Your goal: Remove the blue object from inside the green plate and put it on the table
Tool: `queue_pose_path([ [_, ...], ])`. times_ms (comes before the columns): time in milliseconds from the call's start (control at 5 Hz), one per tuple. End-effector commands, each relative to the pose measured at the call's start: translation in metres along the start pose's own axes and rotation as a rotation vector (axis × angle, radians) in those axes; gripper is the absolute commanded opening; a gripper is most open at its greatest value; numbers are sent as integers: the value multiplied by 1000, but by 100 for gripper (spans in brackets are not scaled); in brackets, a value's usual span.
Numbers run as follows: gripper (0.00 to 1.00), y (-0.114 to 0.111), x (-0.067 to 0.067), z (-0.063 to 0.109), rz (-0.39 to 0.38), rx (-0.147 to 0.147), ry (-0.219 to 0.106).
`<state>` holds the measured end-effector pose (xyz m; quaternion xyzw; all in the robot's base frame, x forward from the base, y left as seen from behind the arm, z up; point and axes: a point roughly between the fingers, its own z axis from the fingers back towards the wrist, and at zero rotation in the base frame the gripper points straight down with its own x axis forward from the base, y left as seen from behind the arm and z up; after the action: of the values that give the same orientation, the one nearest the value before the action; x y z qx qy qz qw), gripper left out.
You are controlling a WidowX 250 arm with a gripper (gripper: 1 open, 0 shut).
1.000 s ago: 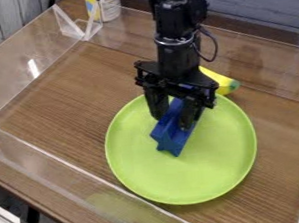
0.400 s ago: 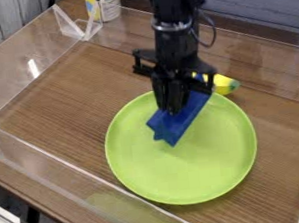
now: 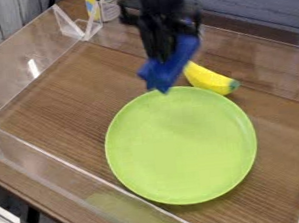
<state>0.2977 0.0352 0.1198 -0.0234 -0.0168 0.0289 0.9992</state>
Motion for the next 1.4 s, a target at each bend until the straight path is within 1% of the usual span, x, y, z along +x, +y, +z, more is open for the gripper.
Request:
queue_pose_path([
  [0,0,39,26,12,52,19,-58],
  [200,0,74,33,5,107,35,-55],
  [400,0,96,37,-6,136,48,-43],
  [600,0,95,37,-13,117,52,-34],
  [800,0,105,46,-25,124,62,-26],
  [1200,0,120,56,-44,139,81,-8],
])
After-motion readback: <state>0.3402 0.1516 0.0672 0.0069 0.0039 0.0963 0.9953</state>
